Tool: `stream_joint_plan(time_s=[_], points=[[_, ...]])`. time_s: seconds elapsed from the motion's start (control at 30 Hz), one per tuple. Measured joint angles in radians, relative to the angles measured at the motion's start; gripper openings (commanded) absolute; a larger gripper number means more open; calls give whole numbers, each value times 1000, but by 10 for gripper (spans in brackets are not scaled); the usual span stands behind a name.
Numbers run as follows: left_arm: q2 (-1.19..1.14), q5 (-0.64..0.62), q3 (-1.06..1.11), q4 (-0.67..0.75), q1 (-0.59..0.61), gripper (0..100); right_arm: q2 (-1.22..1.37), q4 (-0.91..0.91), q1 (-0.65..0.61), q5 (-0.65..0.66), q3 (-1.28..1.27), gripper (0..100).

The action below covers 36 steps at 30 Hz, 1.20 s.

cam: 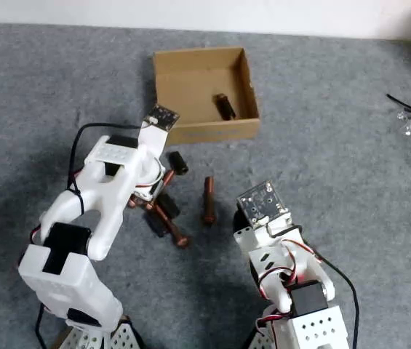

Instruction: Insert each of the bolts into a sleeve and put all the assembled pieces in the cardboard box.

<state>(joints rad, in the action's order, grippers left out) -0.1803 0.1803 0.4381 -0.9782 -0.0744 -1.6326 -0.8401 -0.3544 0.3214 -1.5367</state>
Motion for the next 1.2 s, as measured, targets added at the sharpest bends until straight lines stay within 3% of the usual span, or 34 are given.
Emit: stream_joint_plan(time_s=[0.47,0.67,0.9,1.07,1.2], points=[[3,2,-2,-18,-3,8,0,40,0,0,-46,5],[212,11,14,-127,2,8,0,63,31,0,-63,5],[482,299,137,-264,0,7,0,63,37,0,-63,5],[578,663,181,-388,12,7,0,63,37,0,-63,5],[589,959,181,-405,114,7,0,63,37,0,-63,5]])
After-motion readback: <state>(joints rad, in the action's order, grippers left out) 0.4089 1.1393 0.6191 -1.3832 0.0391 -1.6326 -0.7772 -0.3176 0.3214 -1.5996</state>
